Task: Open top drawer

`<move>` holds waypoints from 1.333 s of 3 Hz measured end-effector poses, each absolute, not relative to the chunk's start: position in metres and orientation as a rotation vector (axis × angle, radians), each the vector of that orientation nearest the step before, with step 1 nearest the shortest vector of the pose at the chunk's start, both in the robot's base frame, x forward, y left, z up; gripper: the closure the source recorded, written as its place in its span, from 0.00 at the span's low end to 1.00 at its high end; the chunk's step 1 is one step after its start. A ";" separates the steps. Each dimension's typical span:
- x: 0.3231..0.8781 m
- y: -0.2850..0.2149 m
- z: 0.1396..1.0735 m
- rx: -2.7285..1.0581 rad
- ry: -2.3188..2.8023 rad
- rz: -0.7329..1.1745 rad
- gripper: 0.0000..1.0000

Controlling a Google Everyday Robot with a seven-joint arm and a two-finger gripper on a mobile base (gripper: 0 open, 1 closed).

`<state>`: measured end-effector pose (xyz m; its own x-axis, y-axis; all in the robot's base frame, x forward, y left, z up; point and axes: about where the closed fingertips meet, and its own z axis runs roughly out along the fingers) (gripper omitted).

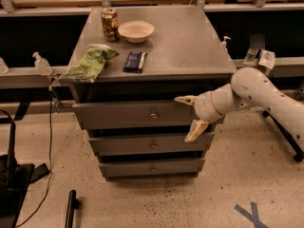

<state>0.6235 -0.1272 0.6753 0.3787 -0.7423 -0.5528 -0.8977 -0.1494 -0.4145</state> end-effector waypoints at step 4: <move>0.678 -0.121 0.683 -1.861 1.469 0.227 0.16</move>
Offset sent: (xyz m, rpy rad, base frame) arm 0.0352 -0.0078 0.0519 0.0699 -0.1559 -0.0738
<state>0.6782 -0.1212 0.6832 0.3283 -0.7657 -0.5531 -0.8968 -0.0688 -0.4371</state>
